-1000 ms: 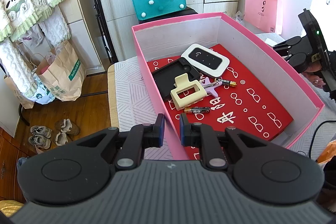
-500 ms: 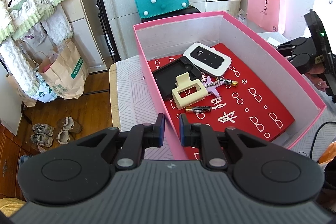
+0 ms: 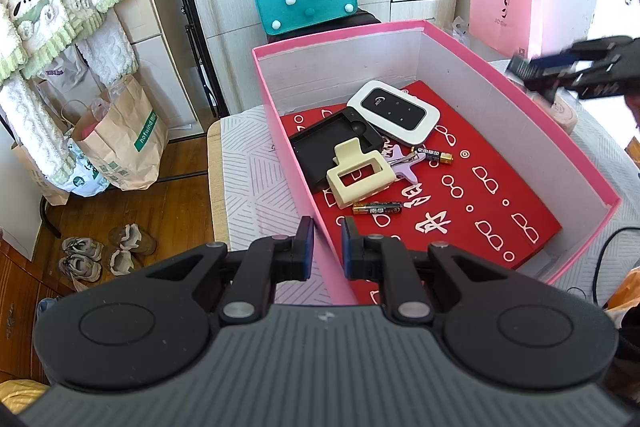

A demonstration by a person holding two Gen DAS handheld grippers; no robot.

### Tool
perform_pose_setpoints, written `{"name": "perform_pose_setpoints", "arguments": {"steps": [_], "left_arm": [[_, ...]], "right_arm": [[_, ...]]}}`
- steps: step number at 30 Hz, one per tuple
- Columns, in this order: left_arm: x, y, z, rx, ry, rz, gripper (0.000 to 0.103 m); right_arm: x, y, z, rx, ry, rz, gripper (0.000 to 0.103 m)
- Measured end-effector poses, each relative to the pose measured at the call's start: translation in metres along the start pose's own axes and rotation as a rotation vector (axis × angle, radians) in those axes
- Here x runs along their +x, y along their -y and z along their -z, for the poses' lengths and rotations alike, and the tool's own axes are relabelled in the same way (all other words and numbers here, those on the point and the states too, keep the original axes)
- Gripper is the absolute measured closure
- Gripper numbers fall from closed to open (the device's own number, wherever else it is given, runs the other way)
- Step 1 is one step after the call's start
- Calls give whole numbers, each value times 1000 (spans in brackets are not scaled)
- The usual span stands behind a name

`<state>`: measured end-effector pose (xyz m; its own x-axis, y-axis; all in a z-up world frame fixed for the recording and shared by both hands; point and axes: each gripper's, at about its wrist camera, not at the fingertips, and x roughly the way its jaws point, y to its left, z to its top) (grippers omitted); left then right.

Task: Organize rigid objects
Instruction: 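Carry the black phone battery into the pink box and release it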

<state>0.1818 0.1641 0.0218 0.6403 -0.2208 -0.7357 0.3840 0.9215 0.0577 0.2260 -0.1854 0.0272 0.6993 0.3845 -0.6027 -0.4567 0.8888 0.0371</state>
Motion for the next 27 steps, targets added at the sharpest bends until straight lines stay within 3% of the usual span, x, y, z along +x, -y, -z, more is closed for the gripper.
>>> {"name": "perform_pose_setpoints", "arguments": {"steps": [5,12,19,25,27], "left_arm": [[0,1,-1,10,-1,0,90],[1,1,-1,15,-4,-1,90],[1,4,-3,49,-22,-12,90],[1,4,-4,54,-27,-11,90],[1,5,-4,54,-27,-12,90]], "right_arm": [[-24,-22,-28,-36,38,-122,49],[1,-80,-50,-193,-94,-315,49],[46,-124,-43,-379,-291,-335,49],[76,-134,-32,-471,-415,-333,49],[82,-136,-32,-497,-427,-316,64]]}}
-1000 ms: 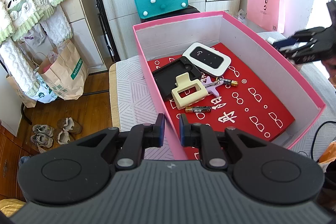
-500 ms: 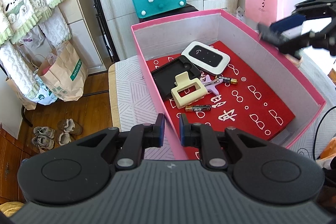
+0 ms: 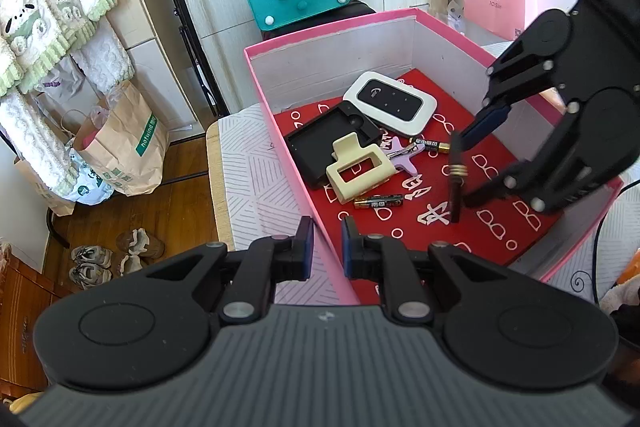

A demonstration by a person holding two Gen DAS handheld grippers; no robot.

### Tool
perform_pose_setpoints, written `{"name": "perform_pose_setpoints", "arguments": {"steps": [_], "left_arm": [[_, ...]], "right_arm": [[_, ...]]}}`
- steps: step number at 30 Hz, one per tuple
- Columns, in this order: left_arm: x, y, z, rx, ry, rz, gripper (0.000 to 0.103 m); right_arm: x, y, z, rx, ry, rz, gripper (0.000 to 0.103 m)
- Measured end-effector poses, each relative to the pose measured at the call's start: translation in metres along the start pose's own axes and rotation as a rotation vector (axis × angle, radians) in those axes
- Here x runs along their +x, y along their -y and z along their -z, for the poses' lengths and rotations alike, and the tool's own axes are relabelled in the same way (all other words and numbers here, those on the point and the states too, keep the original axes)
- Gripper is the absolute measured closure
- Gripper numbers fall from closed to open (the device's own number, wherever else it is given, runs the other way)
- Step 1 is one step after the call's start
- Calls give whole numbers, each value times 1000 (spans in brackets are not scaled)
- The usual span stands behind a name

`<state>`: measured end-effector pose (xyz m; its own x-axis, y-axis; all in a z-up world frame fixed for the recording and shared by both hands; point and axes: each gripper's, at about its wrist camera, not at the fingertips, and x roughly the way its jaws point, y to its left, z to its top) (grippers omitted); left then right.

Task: Organize rigid objects
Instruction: 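Carry the black phone battery into the pink box and release it, then grasp the yellow star clip on the table with the right tool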

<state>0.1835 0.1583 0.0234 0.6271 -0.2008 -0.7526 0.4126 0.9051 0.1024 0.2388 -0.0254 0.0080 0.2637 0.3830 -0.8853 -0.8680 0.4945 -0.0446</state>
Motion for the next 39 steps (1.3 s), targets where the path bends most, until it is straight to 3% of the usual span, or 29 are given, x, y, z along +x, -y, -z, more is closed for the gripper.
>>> {"name": "perform_pose_setpoints", "arguments": {"steps": [5,12,19,25,28,35,39], "left_arm": [[0,-1,0,3,-3,-1,90],[-1,-2,0,2,-3,1,90],[-2,-2,0,-6,-3,-5,90],[-4,1,1,-22,5,-18,91],[-4,2,0,-30,7,-26,91],[-4,5,0,-36,7,-48,92],[-4,4,0,-57,9,-49,92]], "right_arm": [[-2,6,-4,2,19,32,64],[-35,8,17,92,180,25,63],[-95,13,66,269,415,44,59],[-126,27,123,451,552,127,55],[-121,35,152,541,564,161,55],[-83,25,196,559,504,237,55],[-55,33,219,698,510,249,54]]}}
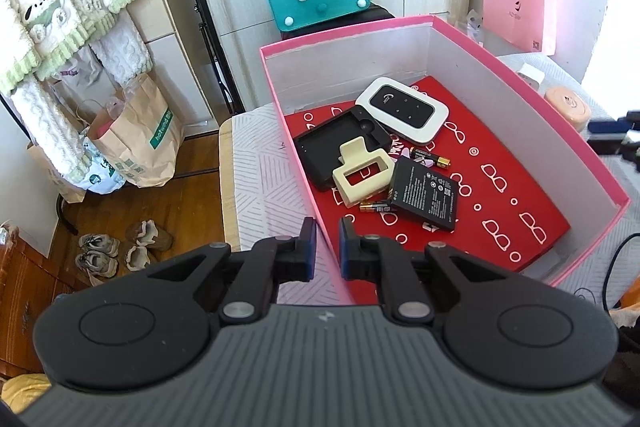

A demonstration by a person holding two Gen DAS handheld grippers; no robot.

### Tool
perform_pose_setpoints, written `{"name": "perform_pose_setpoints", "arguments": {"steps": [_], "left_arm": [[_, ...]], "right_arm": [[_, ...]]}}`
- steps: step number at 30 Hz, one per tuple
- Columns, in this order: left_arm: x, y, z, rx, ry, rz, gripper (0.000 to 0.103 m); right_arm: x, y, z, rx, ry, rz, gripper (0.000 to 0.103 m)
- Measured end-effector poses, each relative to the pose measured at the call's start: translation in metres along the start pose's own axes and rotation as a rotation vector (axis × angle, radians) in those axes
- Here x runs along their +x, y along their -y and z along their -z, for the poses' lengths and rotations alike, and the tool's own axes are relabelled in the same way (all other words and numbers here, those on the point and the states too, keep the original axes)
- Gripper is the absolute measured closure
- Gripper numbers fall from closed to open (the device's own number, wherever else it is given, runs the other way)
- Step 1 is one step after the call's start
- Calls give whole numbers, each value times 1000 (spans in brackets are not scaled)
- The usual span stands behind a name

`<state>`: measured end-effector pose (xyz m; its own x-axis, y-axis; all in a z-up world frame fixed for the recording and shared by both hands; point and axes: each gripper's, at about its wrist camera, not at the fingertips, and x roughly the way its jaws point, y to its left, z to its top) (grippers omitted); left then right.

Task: Organize rigid objects
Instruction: 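Grasp the yellow star clip on the table with the right tool, then carry the yellow star clip into the pink box and open the right tool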

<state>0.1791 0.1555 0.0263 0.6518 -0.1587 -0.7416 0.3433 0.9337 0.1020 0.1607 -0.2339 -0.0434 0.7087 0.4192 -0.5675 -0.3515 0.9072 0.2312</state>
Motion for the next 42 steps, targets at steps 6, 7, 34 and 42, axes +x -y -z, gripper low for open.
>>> {"name": "perform_pose_setpoints", "arguments": {"steps": [6,7,34,42], "left_arm": [[1,1,-2,-17,-1,-15,93],[1,1,-2,-20,-2,-17,93],[-6,5,-4,1,17,-44,96],[-6,8,-6,70,-4,-41,95]], "right_arm": [[23,16,20,132,-4,49,49],[24,14,21,127,-2,57,48],[24,-8,8,-8,38,185,64],[-24,-41,-30,-135,92,101,64]]}}
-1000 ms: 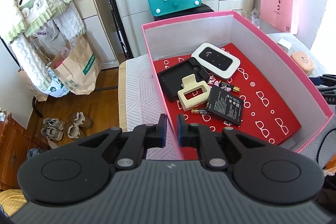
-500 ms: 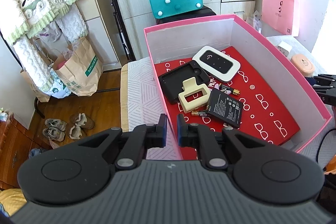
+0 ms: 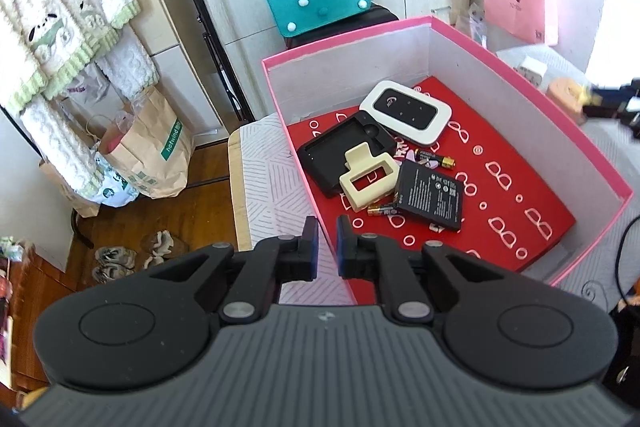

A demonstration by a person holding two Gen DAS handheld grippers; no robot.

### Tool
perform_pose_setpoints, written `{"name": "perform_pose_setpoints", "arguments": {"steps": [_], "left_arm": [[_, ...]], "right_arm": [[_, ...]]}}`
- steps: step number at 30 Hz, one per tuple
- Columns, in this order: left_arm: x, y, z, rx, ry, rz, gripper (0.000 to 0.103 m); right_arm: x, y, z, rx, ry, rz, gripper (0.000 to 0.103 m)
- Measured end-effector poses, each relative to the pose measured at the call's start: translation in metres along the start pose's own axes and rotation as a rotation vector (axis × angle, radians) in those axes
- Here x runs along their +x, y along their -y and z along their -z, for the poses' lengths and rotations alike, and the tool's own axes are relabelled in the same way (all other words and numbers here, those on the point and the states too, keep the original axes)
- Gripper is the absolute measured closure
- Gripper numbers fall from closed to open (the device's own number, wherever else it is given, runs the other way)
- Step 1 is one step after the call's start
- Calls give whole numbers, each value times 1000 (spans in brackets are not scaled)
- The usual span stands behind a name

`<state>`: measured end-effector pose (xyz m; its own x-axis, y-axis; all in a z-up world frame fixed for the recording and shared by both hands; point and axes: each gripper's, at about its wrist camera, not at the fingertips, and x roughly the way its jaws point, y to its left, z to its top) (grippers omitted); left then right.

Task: Organize rigid objects
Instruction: 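Carry the yellow star clip into the pink box and open the right tool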

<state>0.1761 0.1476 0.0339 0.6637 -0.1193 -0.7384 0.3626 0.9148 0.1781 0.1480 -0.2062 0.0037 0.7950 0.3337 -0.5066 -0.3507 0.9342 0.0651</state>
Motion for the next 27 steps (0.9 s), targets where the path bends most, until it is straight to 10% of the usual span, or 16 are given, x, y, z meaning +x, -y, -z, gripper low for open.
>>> {"name": "perform_pose_setpoints", "arguments": {"steps": [10,22,27], "left_arm": [[1,2,-5,57,-20,20,94],[0,0,-1,80,0,45,93],[-1,-3,0,79,2,58,93]], "right_arm": [[13,-62,-72,-174,-104,-317,64],[104,-108,-72,-455,-400,-255,64],[101,-107,-77,-466,-386,-229,60]]}}
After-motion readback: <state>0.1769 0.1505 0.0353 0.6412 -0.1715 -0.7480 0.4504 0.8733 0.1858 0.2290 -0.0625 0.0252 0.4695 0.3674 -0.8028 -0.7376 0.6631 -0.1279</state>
